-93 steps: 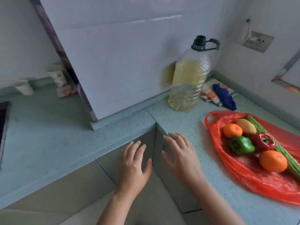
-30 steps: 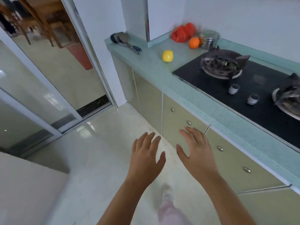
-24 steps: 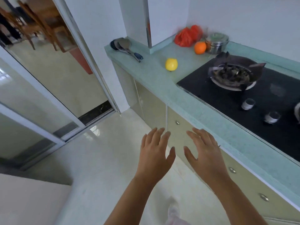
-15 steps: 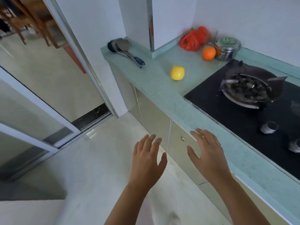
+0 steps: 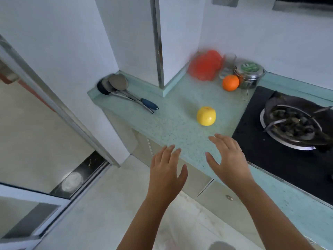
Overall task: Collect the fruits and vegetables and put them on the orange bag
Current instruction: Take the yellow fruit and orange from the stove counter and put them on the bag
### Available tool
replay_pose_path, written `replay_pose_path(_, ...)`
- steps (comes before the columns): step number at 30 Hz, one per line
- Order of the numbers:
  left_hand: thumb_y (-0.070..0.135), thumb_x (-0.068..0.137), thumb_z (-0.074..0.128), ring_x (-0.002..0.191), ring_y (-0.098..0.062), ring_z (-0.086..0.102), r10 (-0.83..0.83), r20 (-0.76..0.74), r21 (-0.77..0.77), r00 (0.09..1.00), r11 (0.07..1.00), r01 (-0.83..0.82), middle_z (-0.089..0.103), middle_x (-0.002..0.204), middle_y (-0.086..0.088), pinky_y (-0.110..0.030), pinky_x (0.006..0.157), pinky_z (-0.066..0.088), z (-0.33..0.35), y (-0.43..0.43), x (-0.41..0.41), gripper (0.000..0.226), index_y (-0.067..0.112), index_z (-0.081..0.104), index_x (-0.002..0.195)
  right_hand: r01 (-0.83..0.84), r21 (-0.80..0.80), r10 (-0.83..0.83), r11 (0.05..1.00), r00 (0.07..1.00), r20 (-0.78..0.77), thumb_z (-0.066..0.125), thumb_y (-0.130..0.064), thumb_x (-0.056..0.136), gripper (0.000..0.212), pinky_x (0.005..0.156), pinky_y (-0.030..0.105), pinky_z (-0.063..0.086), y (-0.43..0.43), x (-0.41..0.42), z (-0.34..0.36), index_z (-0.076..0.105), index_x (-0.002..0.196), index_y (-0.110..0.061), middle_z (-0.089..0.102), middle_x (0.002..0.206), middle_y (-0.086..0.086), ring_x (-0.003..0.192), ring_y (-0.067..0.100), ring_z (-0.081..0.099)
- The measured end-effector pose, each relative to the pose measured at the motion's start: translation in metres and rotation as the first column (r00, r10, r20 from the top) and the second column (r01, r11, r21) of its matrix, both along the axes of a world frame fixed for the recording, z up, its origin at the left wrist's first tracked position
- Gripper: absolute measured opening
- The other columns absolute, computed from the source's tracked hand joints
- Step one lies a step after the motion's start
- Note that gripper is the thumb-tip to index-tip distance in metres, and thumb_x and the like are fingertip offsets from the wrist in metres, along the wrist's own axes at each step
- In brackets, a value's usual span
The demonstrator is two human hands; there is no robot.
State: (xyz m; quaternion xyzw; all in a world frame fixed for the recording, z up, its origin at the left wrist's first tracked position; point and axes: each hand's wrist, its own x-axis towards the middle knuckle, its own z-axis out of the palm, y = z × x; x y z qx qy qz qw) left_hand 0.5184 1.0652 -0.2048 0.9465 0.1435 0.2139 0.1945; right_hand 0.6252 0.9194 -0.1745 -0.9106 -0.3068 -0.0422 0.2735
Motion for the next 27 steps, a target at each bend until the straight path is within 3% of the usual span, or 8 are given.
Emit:
replay_pose_path(10,0.036,0.079,0.046,0.110,-0.034,0.055,-0.222,-0.049,-0.108,0.974,0.970,0.216,0.061,0.117,-0.014,-0.047,0.092,0.043,-0.022,0.031,0.115,0.046,0.007,0.058,0.113,0.210,-0.039,-0.210,0.977,0.978,-0.003,0.069,-0.018,0.078,0.044,0.094,0.051,0.043,0.012,0.069,-0.012,0.056,0.119,-0.007,0.057,0.121,0.013,0.117,0.034,0.048)
replay_pose_path(19,0.048,0.072,0.047,0.101,-0.036,0.061,-0.368,-0.272,-0.085,0.889,0.929,0.359,0.062,0.115,-0.018,-0.047,0.082,0.049,-0.039,0.031,0.234,0.060,0.010,0.050,0.118,0.332,-0.021,-0.333,0.943,0.941,-0.062,0.067,-0.020,0.080,0.045,0.094,0.046,0.040,0.013,0.169,-0.033,0.054,0.122,-0.008,0.055,0.124,0.011,0.119,0.031,0.045)
replay_pose_path(24,0.042,0.050,0.083,0.098,-0.036,0.063,-0.402,-0.356,-0.053,0.844,0.910,0.411,0.061,0.117,-0.018,-0.045,0.074,0.054,-0.057,0.031,0.276,0.083,0.014,0.045,0.118,0.360,-0.019,-0.360,0.933,0.928,-0.098,0.065,-0.022,0.081,0.046,0.094,0.044,0.040,0.018,0.219,-0.049,0.053,0.123,-0.009,0.054,0.125,0.011,0.119,0.030,0.044)
replay_pose_path(27,0.047,0.059,0.075,0.103,-0.036,0.060,-0.408,-0.366,-0.115,0.836,0.912,0.394,0.057,0.123,-0.018,-0.045,0.073,0.055,-0.068,0.034,0.293,0.077,0.015,0.044,0.122,0.362,-0.026,-0.362,0.932,0.923,-0.127,0.063,-0.023,0.082,0.046,0.096,0.044,0.038,0.021,0.244,-0.057,0.051,0.125,-0.009,0.052,0.127,0.010,0.121,0.029,0.042)
